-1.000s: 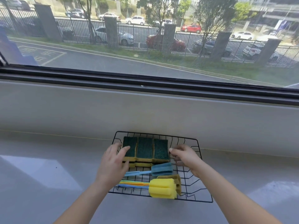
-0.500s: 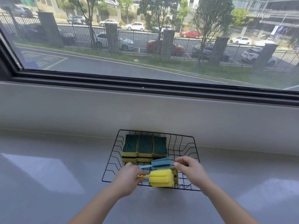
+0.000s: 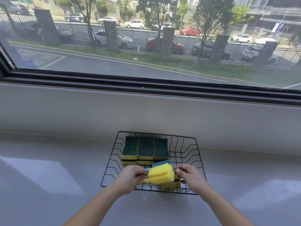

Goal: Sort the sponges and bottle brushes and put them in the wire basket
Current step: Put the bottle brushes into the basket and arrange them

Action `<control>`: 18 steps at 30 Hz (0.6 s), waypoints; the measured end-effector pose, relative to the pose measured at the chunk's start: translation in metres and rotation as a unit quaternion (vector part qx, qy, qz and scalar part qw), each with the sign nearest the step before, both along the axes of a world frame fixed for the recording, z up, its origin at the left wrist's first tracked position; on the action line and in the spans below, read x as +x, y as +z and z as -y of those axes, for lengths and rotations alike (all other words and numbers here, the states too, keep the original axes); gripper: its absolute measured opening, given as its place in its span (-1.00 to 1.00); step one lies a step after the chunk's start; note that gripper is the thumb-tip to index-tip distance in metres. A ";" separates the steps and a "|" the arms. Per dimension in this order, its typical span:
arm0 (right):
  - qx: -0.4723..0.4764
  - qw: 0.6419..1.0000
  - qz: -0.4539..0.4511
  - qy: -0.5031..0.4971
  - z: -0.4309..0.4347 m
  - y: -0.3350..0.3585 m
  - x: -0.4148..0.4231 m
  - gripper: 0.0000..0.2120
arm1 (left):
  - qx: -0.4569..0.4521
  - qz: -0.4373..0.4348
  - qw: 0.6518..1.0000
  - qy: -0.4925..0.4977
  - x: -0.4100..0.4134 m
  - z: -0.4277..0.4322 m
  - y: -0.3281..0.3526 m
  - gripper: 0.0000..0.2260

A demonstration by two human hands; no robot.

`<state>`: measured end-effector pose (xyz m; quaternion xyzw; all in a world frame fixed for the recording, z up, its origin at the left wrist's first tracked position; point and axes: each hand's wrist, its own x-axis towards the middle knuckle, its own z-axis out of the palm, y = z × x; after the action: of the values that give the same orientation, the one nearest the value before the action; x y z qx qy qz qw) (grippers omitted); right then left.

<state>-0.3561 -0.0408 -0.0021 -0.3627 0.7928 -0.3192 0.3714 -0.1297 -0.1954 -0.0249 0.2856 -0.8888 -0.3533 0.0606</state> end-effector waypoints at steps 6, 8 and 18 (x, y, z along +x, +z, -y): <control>-0.011 0.999 0.029 -0.030 -0.001 -0.004 0.001 -0.89 | -0.092 -0.066 0.991 0.074 -0.001 0.008 0.012 -0.86; -0.015 0.998 0.039 -0.038 -0.001 -0.005 0.001 -0.90 | -0.163 -0.045 0.982 0.080 -0.009 0.009 0.017 -0.86; -0.015 0.997 0.050 -0.058 -0.008 -0.011 -0.002 -0.77 | -0.261 0.099 0.960 0.023 -0.037 -0.002 0.001 -0.89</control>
<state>-0.3583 -0.0329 -0.0131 -0.3053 0.7881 -0.3701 0.3856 -0.1670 -0.1933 -0.0235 0.3140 -0.9448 -0.0776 0.0527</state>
